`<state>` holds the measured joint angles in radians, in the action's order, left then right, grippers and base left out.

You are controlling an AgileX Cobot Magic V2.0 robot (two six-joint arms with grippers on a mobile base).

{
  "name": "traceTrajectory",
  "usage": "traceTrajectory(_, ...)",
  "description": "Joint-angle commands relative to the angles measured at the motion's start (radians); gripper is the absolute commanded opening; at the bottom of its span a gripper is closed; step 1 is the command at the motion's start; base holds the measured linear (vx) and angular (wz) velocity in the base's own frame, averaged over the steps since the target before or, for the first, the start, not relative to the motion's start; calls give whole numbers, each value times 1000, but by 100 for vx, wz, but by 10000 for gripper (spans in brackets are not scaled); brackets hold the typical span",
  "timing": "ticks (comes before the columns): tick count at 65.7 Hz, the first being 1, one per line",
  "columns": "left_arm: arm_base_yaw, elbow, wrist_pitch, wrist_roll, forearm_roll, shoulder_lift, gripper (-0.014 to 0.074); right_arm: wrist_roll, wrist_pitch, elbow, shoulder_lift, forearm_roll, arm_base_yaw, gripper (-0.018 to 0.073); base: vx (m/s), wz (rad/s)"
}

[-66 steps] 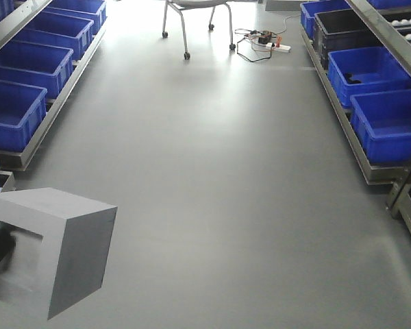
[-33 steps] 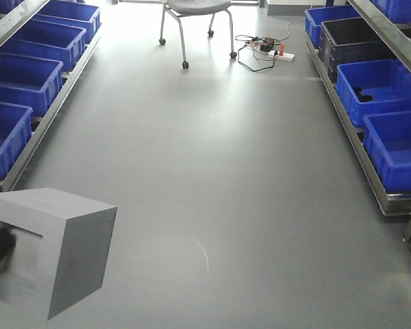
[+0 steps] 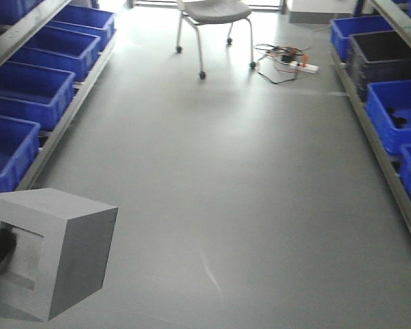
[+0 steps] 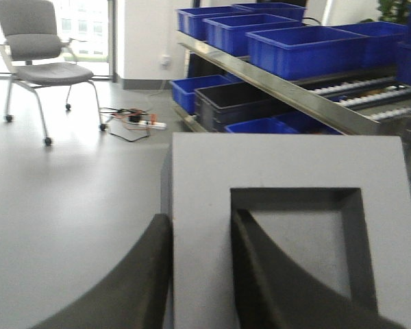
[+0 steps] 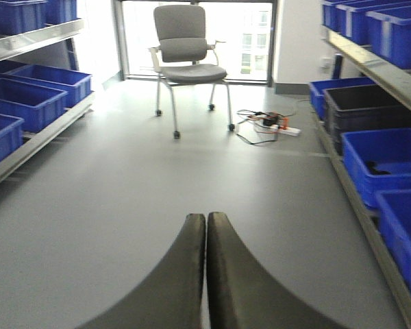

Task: Sort gray base to blue bin
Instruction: 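Drive down the aisle between blue bin shelves toward the bin rack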

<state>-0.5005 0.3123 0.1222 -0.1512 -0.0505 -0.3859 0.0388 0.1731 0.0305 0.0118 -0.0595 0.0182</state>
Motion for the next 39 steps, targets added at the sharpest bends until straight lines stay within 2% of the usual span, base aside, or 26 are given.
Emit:
traceTrajectory(1,-2,35,-111,-6,-6,-6,-6,-5,-74,14,11,-6,-5,-9,31,40)
traceTrajectory(13,-2,35,-111,-6,-6,-6,-6,-5,-74,14,11,-6,-5,-9,28,62)
traceTrajectory(39,-2,35,-111,-6,-6,-6,-6,-5,-74,14,11,-6,-5,-9,23,82)
